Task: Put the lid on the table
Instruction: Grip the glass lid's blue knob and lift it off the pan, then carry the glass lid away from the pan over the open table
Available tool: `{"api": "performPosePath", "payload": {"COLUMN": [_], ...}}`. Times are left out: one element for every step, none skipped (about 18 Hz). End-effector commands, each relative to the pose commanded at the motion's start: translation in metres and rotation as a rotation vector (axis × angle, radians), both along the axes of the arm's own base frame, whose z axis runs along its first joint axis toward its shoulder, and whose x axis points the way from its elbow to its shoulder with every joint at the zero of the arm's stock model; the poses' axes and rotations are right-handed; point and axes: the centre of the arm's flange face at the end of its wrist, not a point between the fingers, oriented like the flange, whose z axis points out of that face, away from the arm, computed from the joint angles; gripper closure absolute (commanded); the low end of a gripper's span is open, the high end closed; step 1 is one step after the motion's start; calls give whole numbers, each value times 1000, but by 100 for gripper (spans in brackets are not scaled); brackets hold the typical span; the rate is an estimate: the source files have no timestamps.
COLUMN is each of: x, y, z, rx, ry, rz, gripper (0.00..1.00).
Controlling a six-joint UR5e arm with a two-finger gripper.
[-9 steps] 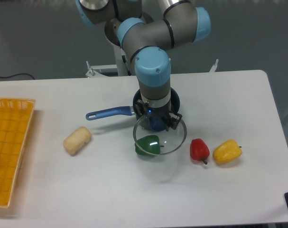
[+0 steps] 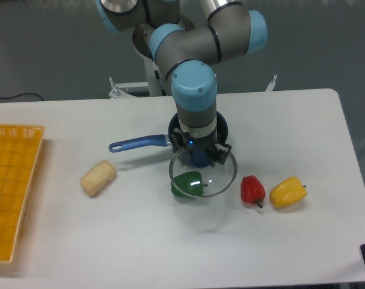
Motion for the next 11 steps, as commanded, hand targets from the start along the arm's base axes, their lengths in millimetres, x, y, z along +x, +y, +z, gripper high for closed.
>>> {"api": "performPosePath", "payload": {"x": [0,-1,-2,-4,-6,-7,-8,-9,-11,-14,-17], "y": [0,1,1,2,1,0,1,2,4,6,9], "z": [-1,-2,-1,1,2,3,1,-2,-3,-7,-11], "rx": [-1,0,2,8,10,12,12,11,13,11,9], "ry": [-1,-3,-1,4,6,7,4,2,2,-2,-4], "rz": [5,14,38,61,78,89,99,111,128,153,180], "gripper": [48,48,48,48,48,48,48,48,48,48,48]}}
